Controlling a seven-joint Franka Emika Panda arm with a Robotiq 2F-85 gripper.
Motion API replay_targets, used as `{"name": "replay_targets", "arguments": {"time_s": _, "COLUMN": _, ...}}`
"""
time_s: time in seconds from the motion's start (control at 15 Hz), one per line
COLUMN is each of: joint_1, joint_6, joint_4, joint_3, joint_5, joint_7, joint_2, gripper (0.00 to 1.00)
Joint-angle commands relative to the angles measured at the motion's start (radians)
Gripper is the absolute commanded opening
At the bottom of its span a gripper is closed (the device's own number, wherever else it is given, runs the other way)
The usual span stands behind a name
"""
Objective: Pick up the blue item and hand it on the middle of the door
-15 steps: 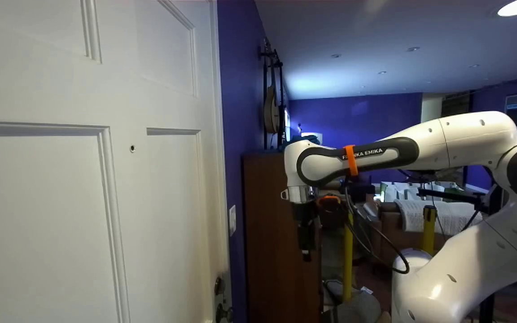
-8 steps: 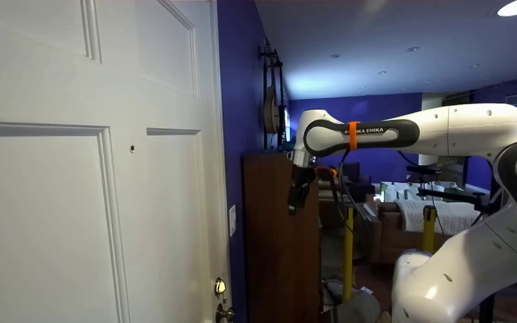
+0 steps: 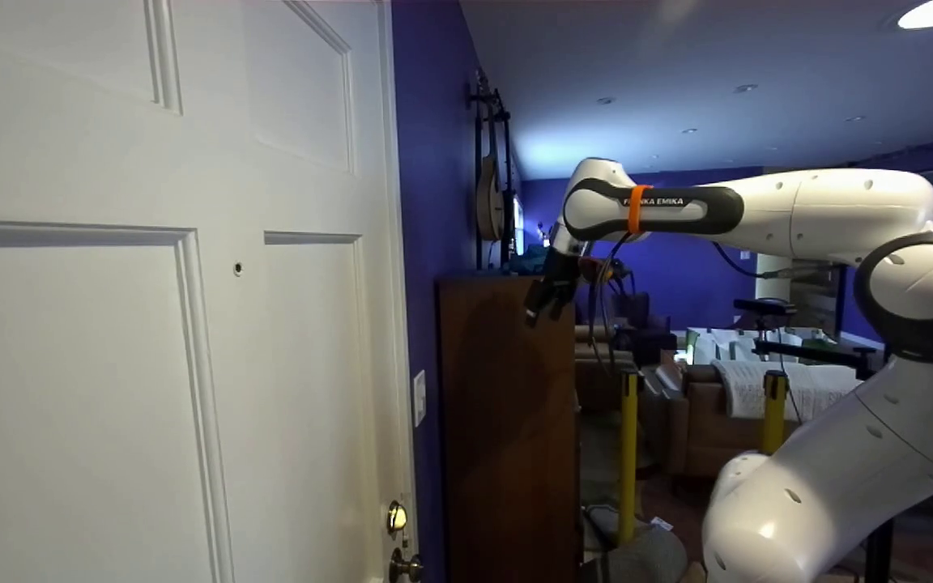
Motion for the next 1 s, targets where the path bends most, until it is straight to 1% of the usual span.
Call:
{"name": "replay_targets", "arguments": {"time_s": 0.0, "joint_1": -0.007, "joint_6": -0.003, "joint_4": 0.008, "joint_3": 0.004, "joint_5": 0.005, "joint_7": -0.002, "joint_2": 0.008, "gripper": 1.0}}
{"name": "replay_targets", "arguments": {"time_s": 0.2, "joint_1": -0.007, "joint_6": -0.003, "joint_4": 0.009, "joint_3": 0.007, "joint_5": 0.006, "joint_7": 0.005, "joint_2": 0.016, "gripper": 1.0}}
{"name": "replay_targets", "arguments": {"time_s": 0.27, "joint_1": -0.011, "joint_6": 0.015, "joint_4": 0.029, "joint_3": 0.006, "joint_5": -0.019, "joint_7": -0.012, "joint_2": 0.029, "gripper": 1.0}}
{"name": "replay_targets", "arguments": {"time_s": 0.4, "joint_1": -0.016, "joint_6": 0.013, "joint_4": 0.08, "joint_3": 0.003, "joint_5": -0.082, "joint_7": -0.067, "joint_2": 0.06, "gripper": 1.0}}
{"name": "replay_targets", "arguments": {"time_s": 0.6, "joint_1": -0.002, "joint_6": 0.017, "joint_4": 0.195, "joint_3": -0.022, "joint_5": -0.169, "joint_7": -0.19, "joint_2": 0.123, "gripper": 1.0}}
{"name": "replay_targets", "arguments": {"time_s": 0.8, "joint_1": 0.023, "joint_6": 0.004, "joint_4": 0.325, "joint_3": -0.073, "joint_5": -0.187, "joint_7": -0.358, "joint_2": 0.193, "gripper": 1.0}}
{"name": "replay_targets", "arguments": {"time_s": 0.93, "joint_1": 0.04, "joint_6": 0.004, "joint_4": 0.41, "joint_3": -0.115, "joint_5": -0.163, "joint_7": -0.477, "joint_2": 0.245, "gripper": 1.0}}
